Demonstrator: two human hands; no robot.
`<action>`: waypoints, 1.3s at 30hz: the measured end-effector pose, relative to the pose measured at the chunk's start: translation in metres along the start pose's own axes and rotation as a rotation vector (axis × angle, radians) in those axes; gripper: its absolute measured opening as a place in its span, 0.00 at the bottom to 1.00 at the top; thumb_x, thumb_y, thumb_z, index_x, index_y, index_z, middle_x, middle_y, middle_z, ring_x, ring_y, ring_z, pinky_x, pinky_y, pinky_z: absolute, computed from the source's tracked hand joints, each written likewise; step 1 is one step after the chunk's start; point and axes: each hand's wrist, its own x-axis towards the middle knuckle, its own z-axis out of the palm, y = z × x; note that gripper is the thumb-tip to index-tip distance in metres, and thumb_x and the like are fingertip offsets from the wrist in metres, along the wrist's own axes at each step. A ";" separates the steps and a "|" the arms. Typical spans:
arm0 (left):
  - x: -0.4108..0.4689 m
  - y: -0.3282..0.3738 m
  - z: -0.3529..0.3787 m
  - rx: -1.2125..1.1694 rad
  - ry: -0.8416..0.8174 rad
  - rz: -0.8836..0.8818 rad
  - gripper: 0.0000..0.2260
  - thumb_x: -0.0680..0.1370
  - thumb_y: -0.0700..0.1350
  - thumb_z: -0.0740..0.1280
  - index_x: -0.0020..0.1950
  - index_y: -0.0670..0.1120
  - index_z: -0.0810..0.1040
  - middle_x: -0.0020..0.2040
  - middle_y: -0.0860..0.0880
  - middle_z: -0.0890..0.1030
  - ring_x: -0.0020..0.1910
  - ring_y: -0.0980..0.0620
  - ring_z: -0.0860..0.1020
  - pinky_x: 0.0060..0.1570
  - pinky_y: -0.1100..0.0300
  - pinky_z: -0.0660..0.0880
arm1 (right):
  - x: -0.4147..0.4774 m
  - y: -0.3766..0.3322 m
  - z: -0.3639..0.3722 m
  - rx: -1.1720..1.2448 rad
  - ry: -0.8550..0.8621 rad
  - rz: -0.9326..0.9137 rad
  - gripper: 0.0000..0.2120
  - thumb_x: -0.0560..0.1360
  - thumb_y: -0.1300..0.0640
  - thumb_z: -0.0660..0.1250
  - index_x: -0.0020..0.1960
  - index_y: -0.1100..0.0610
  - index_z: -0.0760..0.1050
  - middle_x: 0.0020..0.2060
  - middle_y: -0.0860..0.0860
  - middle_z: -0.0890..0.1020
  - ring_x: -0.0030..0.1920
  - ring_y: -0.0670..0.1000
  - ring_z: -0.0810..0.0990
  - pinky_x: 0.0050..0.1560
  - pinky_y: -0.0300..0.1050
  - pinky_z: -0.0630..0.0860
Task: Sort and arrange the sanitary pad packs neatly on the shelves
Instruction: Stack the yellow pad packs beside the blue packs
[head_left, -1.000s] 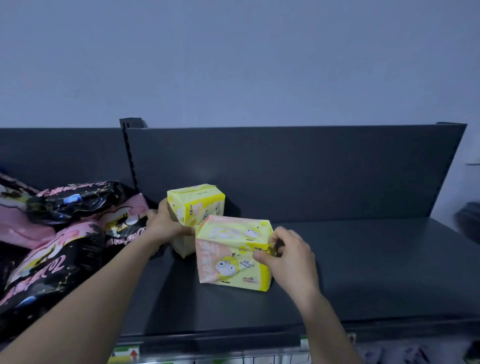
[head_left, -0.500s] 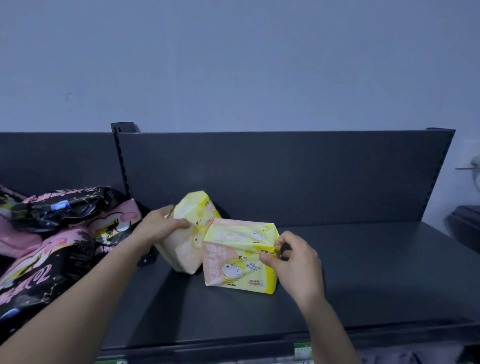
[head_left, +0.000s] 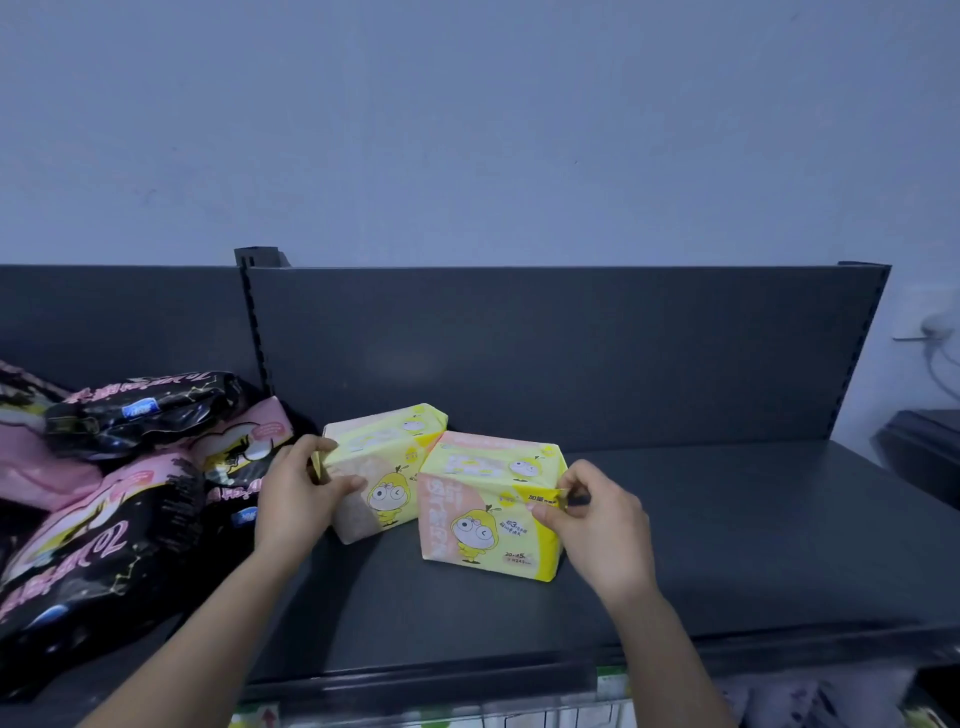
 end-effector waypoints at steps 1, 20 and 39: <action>-0.004 -0.001 0.001 -0.023 0.034 0.011 0.18 0.65 0.43 0.79 0.49 0.54 0.76 0.49 0.50 0.77 0.46 0.48 0.77 0.43 0.46 0.78 | -0.003 -0.002 0.000 0.017 0.024 0.013 0.17 0.66 0.50 0.78 0.37 0.50 0.69 0.37 0.45 0.80 0.41 0.49 0.80 0.44 0.48 0.77; -0.037 0.075 0.031 -0.423 0.015 -0.144 0.08 0.70 0.40 0.76 0.39 0.48 0.77 0.36 0.50 0.79 0.38 0.47 0.79 0.44 0.46 0.81 | -0.070 0.015 -0.093 0.063 0.500 0.120 0.16 0.66 0.49 0.78 0.36 0.52 0.71 0.34 0.47 0.81 0.36 0.45 0.80 0.37 0.44 0.72; -0.240 0.264 0.158 -0.584 -0.331 -0.091 0.11 0.68 0.40 0.77 0.40 0.45 0.75 0.38 0.46 0.79 0.35 0.46 0.79 0.41 0.43 0.81 | -0.211 0.120 -0.342 -0.067 0.689 0.323 0.14 0.66 0.50 0.78 0.38 0.51 0.72 0.32 0.45 0.80 0.34 0.42 0.77 0.36 0.42 0.70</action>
